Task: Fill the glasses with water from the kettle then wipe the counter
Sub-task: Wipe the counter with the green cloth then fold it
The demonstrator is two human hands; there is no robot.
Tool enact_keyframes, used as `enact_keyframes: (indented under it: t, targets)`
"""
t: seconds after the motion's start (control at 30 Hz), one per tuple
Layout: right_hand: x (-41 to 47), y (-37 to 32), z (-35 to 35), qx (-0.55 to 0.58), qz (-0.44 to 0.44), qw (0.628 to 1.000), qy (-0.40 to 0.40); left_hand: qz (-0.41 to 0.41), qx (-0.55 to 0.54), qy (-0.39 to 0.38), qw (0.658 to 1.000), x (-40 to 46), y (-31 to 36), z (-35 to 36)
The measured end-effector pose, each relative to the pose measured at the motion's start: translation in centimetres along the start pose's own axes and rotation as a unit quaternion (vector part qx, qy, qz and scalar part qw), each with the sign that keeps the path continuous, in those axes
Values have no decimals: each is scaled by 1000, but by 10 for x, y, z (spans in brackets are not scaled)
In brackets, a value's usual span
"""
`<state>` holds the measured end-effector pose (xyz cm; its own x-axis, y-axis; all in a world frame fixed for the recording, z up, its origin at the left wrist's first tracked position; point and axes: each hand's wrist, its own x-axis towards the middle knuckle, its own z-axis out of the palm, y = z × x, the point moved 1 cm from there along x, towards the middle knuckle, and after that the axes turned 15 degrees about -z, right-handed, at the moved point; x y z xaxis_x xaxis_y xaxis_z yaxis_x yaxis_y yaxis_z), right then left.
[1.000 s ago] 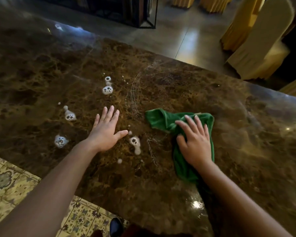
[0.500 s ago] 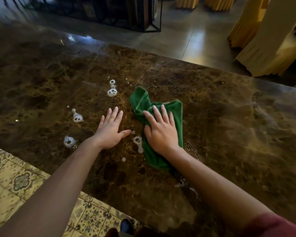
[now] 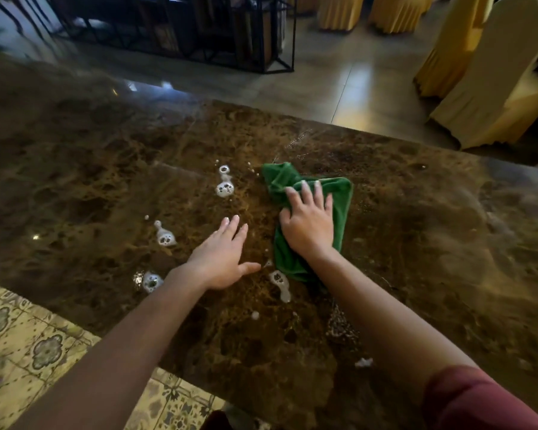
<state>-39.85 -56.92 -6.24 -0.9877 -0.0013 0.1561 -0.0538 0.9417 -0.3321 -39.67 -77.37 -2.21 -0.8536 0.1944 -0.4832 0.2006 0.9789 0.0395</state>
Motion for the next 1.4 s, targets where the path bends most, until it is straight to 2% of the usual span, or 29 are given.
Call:
enact_keyframes:
  t: [0.07,0.13,0.23,0.33,0.5,0.57,0.77,0.9,0.97,1.03,1.13,1.27,1.33,1.4]
  targets:
    - [-4,-6,-1,36,-16,999,31,22,-16,1,1000,9,-15,-22]
    - [-5,3,-11,84,-4,991,99,44,-49,59,996,23,-35,-43]
    - [3,22,-33,151,84,955,240,53,-60,136,988,61,-69,-68]
    - [26,31,-47,191,155,916,316,4,-40,117,992,107,-101,-81]
    - [93,56,-54,338,241,816,403,-26,-62,57,996,147,-131,-79]
    - [127,68,-56,355,245,809,400,-10,-61,36,997,151,-138,-73]
    - [195,88,-40,369,239,842,311,15,-55,16,998,153,-138,-70]
    - [217,51,-16,347,148,904,201,11,-45,19,999,156,-138,-63]
    - [211,18,-5,360,89,914,168,6,-48,18,999,162,-139,-63]
    - [184,-13,3,375,40,915,143,7,-57,12,998,161,-140,-62]
    - [140,-39,9,377,22,917,128,10,-120,12,993,163,-140,-59]
    - [89,-60,8,398,47,908,121,-17,-155,27,987,164,-130,-56]
    - [68,-64,3,428,68,896,94,-28,-152,25,988,166,-128,-58]
    - [45,-57,-11,454,112,878,102,-28,-153,18,988,166,-130,-58]
